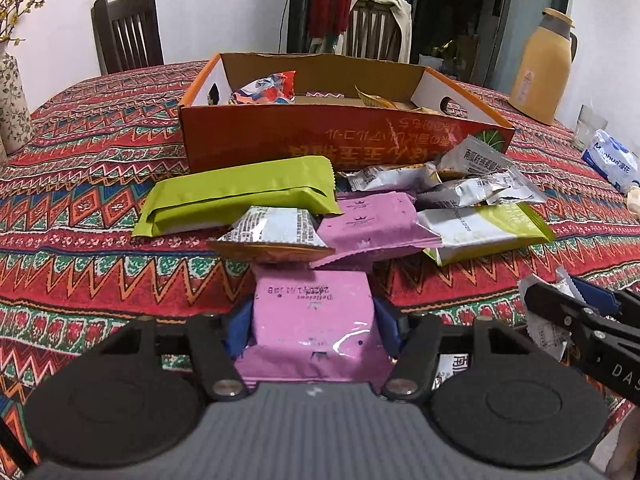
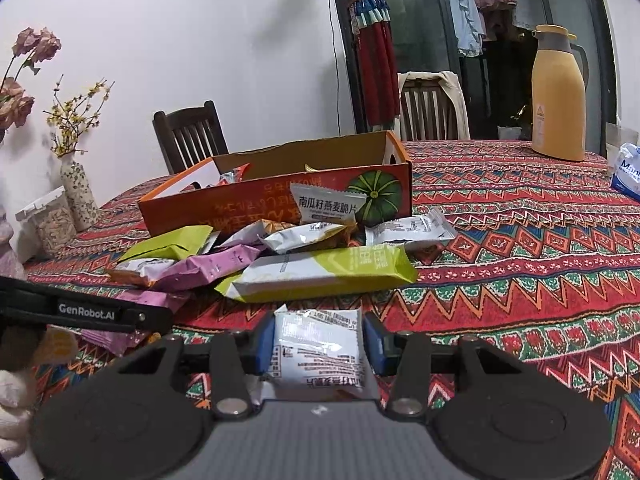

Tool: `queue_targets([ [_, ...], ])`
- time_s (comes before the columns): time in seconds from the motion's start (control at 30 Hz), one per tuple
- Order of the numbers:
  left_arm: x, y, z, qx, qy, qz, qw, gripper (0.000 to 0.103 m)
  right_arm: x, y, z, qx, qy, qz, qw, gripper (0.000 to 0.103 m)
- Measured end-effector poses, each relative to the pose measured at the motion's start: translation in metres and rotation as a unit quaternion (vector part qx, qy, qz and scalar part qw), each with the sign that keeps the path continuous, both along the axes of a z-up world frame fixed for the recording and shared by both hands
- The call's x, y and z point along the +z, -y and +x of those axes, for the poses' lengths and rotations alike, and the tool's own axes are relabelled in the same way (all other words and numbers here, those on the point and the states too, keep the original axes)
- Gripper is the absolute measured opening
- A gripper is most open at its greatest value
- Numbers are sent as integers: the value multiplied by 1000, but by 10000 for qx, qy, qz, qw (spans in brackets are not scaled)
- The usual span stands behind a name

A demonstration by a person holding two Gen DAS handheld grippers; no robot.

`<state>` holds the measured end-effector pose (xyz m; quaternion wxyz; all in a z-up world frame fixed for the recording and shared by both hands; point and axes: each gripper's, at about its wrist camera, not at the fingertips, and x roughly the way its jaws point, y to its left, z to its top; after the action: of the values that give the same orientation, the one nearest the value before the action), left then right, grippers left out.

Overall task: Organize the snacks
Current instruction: 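Grasp the pink packet with the left tool while the right tool holds its packet, then carry both packets over the cardboard box and release them inside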

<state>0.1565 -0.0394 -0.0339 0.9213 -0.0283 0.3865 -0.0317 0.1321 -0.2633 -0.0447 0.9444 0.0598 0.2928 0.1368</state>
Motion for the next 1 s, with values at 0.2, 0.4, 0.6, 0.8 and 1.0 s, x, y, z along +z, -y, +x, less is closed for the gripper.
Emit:
queue_targets([
  [0.2, 3, -3, -10, -14, 119, -28, 9999, 63, 0, 1, -4, -3, 21, 9, 10000, 45],
  [0.4, 15, -6, -27, -28, 409, -70, 9991, 63, 3, 0, -10, -15, 86, -4, 10000, 45],
  [0.6, 31, -11, -43, -26, 755, -105, 9971, 63, 11, -1, -18, -31, 220, -38, 9997, 45],
  [0.8, 48, -14, -47, -1, 1107, -116, 9938, 63, 23, -5, -20, -29, 431, -101, 9990, 45],
  [1.0, 64, -13, -34, 38, 1359, -123, 9906, 63, 38, -10, -9, -35, 675, -158, 9976, 45],
])
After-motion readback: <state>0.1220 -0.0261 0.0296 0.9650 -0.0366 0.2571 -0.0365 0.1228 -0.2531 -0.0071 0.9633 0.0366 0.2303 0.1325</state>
